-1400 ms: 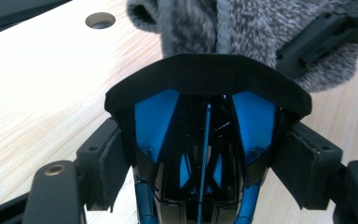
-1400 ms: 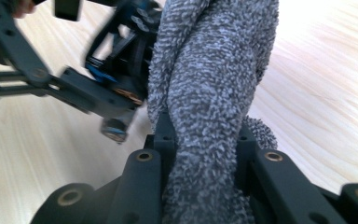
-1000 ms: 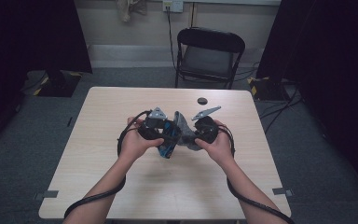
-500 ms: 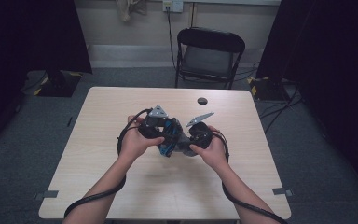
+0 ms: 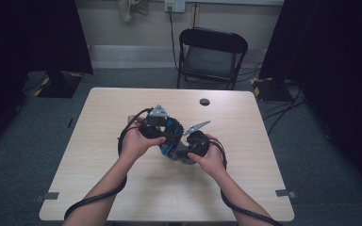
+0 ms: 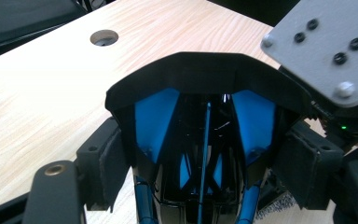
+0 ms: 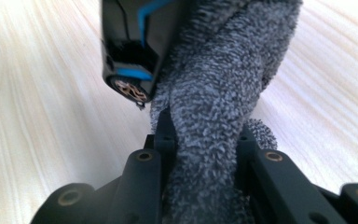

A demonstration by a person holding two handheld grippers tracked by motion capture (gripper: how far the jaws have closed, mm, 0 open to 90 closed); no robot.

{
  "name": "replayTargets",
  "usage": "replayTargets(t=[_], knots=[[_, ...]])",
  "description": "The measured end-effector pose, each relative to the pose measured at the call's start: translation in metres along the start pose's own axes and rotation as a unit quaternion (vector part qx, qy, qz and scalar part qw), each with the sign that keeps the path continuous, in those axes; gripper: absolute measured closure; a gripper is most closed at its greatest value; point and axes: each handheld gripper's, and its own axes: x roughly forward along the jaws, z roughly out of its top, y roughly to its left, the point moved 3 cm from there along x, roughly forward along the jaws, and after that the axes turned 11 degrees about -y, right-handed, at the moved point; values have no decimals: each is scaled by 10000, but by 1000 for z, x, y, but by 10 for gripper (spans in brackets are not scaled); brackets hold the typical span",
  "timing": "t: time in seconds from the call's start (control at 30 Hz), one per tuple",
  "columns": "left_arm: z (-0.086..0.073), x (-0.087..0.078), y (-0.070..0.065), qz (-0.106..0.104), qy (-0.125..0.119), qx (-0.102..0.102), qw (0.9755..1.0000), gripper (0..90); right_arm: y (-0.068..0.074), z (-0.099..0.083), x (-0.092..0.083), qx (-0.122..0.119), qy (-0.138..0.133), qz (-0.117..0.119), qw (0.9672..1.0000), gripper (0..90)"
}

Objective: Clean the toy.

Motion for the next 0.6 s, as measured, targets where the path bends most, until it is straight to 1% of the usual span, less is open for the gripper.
replayTargets(t=[0.03,0.13,0.17,0.2,0.23,0.27,0.33,0.37,0.4,0.47,0.5,0.57,0.6], knots=[[0,0,0,5,-8,-13,10000,253,-3,-3,0,13,42,-44,10000,720],[-2,-1,0,-7,-13,-29,10000,253,-8,-3,-5,59,22,-136,9999,720],[-2,-2,0,4,14,-4,10000,253,-8,-3,-5,59,22,-136,9999,720],[-3,-2,1,13,13,8,10000,253,-13,1,-13,62,-32,-215,9997,720],[-3,-3,1,16,18,-7,10000,253,-13,1,-13,62,-32,-215,9997,720],[-4,-3,2,14,40,-10,10000,253,-18,7,-24,52,-110,-300,9995,720],[-6,-4,2,32,55,-4,10000,253,-22,11,-30,30,-167,-368,9992,720],[-6,-4,2,32,55,-4,10000,253,-22,11,-30,30,-167,-368,9992,720],[-7,-4,3,37,93,6,9999,253,-26,17,-41,41,-259,-455,9986,720],[-9,-3,2,34,135,28,9999,254,-29,20,-48,56,-338,-496,9982,720],[-9,-3,2,34,135,28,9999,253,-29,20,-48,56,-338,-496,9982,720],[-11,-1,2,11,146,-4,9999,253,-32,27,-57,48,-436,-550,9975,720],[-12,0,2,-4,156,-17,9999,253,-32,29,-59,44,-458,-553,9974,720]])
